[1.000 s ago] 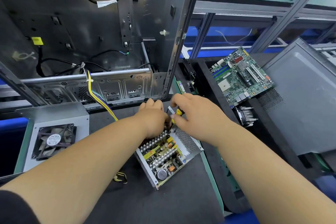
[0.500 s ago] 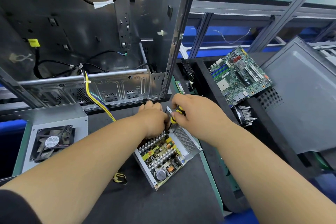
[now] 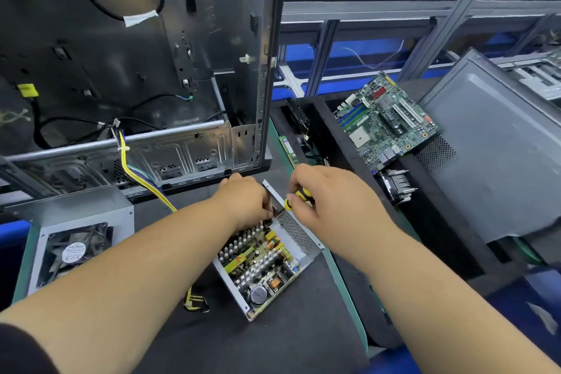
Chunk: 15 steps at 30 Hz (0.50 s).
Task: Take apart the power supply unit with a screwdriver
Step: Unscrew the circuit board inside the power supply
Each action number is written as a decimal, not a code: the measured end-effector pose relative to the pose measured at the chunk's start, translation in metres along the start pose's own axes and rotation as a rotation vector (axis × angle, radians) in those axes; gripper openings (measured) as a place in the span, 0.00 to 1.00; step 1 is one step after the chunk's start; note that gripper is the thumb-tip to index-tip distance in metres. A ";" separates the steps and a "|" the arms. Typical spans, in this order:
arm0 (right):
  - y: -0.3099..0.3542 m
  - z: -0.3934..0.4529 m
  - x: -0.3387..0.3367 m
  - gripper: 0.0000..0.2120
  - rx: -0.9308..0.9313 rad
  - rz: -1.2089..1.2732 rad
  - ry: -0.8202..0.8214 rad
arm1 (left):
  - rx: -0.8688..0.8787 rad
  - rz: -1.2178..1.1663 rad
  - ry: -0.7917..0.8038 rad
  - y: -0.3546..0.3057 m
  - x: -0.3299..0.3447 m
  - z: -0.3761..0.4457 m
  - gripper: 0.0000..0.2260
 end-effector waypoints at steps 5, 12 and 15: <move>-0.001 -0.023 0.024 0.08 0.012 0.063 -0.030 | 0.011 -0.233 -0.154 0.013 0.000 -0.004 0.03; -0.005 -0.049 0.050 0.03 0.072 0.116 -0.160 | -0.083 -0.399 -0.088 0.026 0.005 -0.001 0.12; -0.007 -0.052 0.058 0.04 0.085 0.135 -0.163 | -0.087 -0.351 -0.040 0.024 0.004 0.001 0.07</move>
Point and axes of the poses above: each hand's wrist, its own z-axis towards the middle knuckle, its own x-axis out of the palm, y = z × x, the point moved 5 cm from there along z, towards the middle knuckle, and after that the axes turned 8 degrees about y, right-handed, at the moved point
